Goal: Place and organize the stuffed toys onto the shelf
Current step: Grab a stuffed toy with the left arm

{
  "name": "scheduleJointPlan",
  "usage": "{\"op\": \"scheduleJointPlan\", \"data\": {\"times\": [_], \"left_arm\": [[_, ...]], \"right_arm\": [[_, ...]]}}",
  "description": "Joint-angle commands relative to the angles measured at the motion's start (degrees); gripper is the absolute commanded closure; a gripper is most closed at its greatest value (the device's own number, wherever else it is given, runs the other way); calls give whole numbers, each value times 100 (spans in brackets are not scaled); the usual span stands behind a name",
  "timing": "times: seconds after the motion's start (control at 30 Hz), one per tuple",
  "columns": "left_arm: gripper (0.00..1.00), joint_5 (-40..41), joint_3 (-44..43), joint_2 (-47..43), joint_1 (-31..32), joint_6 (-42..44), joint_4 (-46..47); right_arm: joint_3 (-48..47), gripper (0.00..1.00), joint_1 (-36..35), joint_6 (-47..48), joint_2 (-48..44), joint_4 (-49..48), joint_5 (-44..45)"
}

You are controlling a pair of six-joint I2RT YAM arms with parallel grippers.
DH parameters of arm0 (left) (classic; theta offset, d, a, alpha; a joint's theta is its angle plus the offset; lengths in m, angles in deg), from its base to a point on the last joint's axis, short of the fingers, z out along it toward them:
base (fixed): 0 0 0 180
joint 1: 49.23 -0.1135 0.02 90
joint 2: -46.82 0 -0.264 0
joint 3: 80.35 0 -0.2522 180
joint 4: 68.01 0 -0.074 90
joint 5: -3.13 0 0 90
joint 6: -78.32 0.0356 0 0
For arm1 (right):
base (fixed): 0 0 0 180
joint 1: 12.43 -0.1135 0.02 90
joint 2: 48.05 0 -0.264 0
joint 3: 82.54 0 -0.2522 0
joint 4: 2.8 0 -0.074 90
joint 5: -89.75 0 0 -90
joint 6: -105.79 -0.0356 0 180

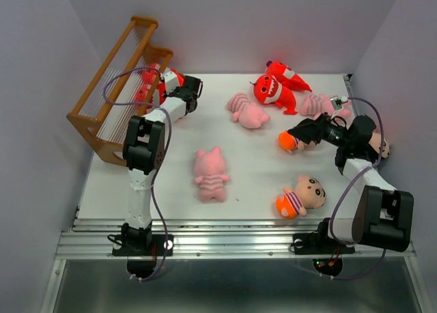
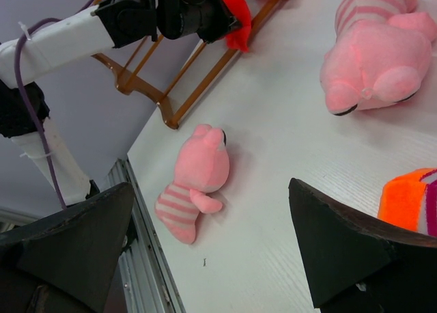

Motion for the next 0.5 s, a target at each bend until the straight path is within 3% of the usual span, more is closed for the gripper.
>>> {"op": "scheduleJointPlan", "data": {"times": [0.0,0.3,0.47], "left_arm": [[100,-54,529,-1069,213,-60,186],[100,-642,1479,-1993,591,-517,177],[100,-1117,1639,-2178,968,-597,221]], "right_arm": [[-238,0,36,125,-50,-139,-177],[-483,0,36,1090,-120,695,-617],[-756,0,36,2135,-164,1898,-608]]}}
